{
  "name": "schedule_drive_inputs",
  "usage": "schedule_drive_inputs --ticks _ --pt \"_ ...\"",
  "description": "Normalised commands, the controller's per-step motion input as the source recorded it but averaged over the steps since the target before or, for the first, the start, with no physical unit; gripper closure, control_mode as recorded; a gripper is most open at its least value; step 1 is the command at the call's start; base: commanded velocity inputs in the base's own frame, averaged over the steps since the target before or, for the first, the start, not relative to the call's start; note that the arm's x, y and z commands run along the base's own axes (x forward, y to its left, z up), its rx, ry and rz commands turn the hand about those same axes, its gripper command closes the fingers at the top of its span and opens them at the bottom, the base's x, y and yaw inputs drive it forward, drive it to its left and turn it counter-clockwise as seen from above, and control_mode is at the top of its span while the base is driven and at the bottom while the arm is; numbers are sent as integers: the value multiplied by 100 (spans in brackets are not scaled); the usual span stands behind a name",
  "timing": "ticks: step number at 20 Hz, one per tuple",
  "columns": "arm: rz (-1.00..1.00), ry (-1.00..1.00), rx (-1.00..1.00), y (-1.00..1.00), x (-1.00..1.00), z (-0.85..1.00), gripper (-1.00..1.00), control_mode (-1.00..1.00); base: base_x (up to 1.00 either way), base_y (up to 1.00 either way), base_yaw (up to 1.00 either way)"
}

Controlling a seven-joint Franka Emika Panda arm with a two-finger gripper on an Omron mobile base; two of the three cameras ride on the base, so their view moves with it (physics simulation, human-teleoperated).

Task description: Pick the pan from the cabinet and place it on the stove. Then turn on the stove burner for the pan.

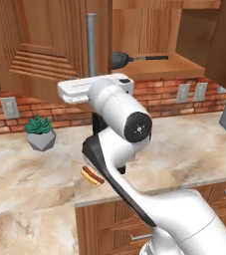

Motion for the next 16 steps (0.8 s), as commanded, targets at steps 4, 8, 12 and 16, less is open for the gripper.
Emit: schedule_drive_inputs --ticks 4,8,12,16 --pt "0 -3 0 -11 -46 0 -100 -100 0 0 0" --pt "0 -1 0 -28 -40 0 -100 -100 0 0 0" --pt "0 -2 0 -36 -44 0 -100 -100 0 0 0" --pt "0 -1 2 -40 -53 0 -100 -100 0 0 0"
